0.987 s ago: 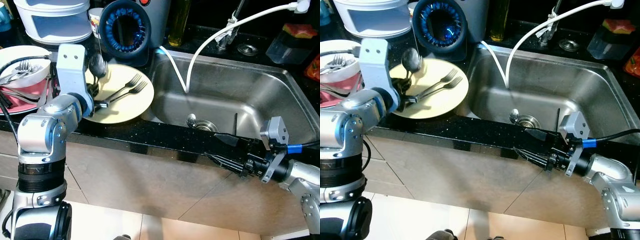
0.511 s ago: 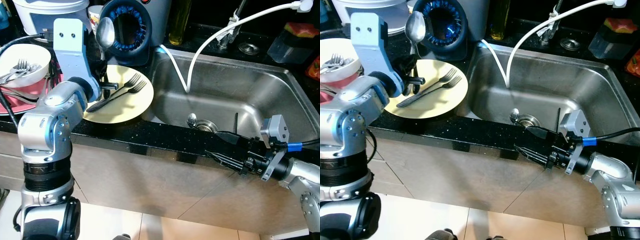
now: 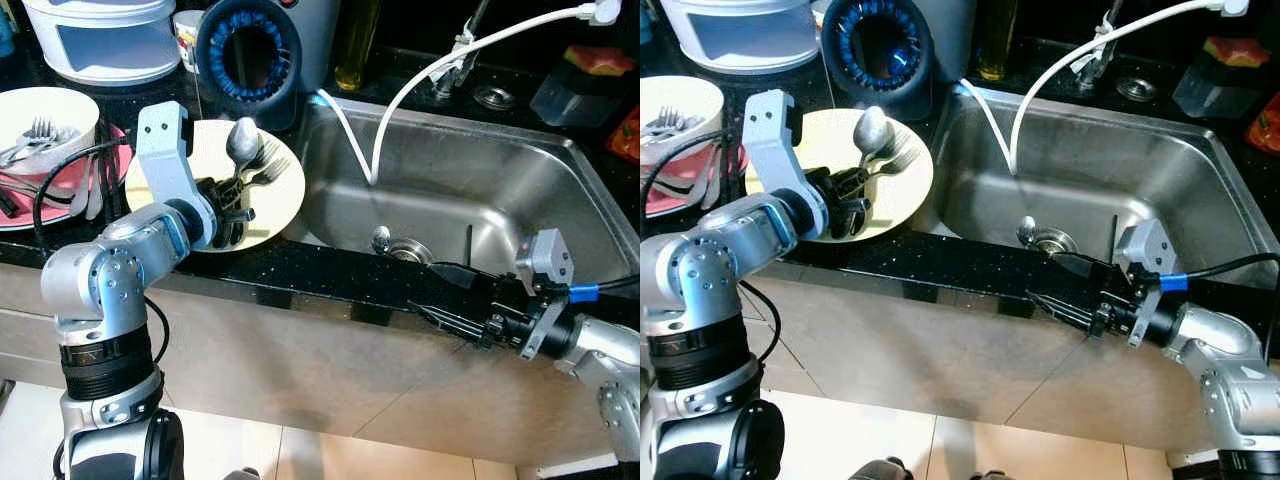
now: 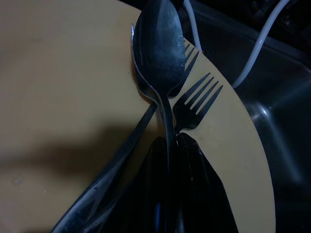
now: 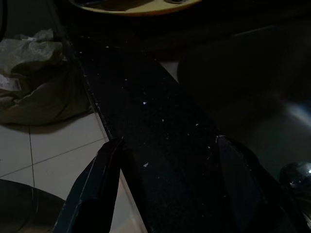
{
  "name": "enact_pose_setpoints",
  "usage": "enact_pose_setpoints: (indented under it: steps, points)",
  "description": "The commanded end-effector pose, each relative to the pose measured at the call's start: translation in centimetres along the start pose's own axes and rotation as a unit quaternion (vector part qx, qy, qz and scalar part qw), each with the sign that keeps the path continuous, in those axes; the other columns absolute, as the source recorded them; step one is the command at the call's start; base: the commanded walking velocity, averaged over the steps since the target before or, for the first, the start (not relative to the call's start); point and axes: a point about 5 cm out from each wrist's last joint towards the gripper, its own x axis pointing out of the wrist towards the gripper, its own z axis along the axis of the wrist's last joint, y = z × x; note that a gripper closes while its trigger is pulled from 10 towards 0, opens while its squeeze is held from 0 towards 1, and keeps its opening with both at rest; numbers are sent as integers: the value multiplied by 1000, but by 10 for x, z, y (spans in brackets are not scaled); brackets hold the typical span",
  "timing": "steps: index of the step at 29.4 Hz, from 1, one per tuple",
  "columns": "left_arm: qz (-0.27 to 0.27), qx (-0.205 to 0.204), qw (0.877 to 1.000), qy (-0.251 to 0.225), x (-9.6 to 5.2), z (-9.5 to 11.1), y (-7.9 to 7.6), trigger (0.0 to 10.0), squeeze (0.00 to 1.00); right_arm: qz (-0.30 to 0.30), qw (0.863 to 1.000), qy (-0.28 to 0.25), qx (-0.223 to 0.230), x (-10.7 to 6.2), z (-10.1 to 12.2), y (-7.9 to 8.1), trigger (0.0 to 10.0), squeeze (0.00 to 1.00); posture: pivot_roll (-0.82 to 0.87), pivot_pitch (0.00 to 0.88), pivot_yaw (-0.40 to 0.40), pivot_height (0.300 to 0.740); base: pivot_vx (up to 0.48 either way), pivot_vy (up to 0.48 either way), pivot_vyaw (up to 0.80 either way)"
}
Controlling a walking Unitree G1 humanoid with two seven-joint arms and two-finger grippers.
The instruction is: Kitchen organization
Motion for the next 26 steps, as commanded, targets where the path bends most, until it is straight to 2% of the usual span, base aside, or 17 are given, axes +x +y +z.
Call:
enact_pose_setpoints:
  steps: [1,4,5,6,7,10,11,12,13,14,18,19,20,21,22,23,26]
  points:
    - [27,1,999,37,0,-14,10,3765,1000,-3,1000,15,4,-3,-6,-1,10000,0,90,111,-80,740,0,0,0]
    - [32,-1,999,39,-1,-14,11,3686,1000,-3,1000,15,3,-3,-6,-1,10000,0,90,109,-79,740,0,0,0]
    - [34,4,999,35,-1,-12,11,3451,349,-2,1000,15,3,-3,-6,-1,10000,0,89,109,-80,740,0,0,0]
    - [34,4,999,35,-1,-12,11,3451,349,-2,1000,15,3,-3,-6,-1,10000,0,89,109,-80,740,0,0,0]
    - [35,7,999,33,-1,-11,11,3412,0,-2,1000,15,2,-3,-6,-1,10000,0,89,109,-80,740,0,0,0]
    - [39,13,999,32,-1,-9,11,3647,0,-2,1000,16,2,-2,-5,-1,10000,0,89,109,-82,740,0,0,0]
    - [44,13,998,31,-1,-9,12,4275,620,-2,1000,16,1,-2,-6,-1,10000,0,89,109,-82,740,0,0,0]
    - [49,14,998,26,-2,-7,12,4941,1000,-2,1000,17,1,-2,-6,-2,10000,0,91,113,-84,740,0,0,0]
    - [52,17,998,24,-3,-6,13,5608,1000,-2,1000,17,1,-2,-6,-1,10000,0,91,113,-84,740,0,0,0]
    - [61,19,998,14,-4,-3,14,10000,1000,-2,1000,18,1,-2,-6,-1,10000,0,91,114,-85,740,0,0,0]
    - [77,29,997,-3,-6,4,15,10000,1000,-1,1000,19,1,-2,-7,-1,10000,0,93,118,-86,740,0,0,0]
    - [85,49,995,-15,-8,12,15,10000,1000,-1,1000,20,2,-2,-7,-1,10000,0,94,119,-85,740,0,0,0]
    - [85,49,995,-15,-8,12,15,10000,1000,-1,1000,20,2,-2,-7,-1,10000,0,94,119,-85,740,0,0,0]
    - [90,58,994,-21,-9,16,15,10000,812,-1,1000,19,2,-2,-7,-1,10000,0,95,119,-86,740,0,0,0]
    - [92,64,993,-25,-10,19,15,10000,812,-1,1000,19,2,-2,-7,-1,10000,0,95,119,-86,740,0,0,0]
    - [93,64,993,-25,-11,20,14,10000,0,-1,1000,19,2,-1,-7,-1,10000,0,97,121,-86,740,0,0,0]
    - [93,61,993,-22,-10,19,14,10000,0,-1,1000,19,2,-1,-7,-1,10000,0,97,121,-86,740,0,0,0]
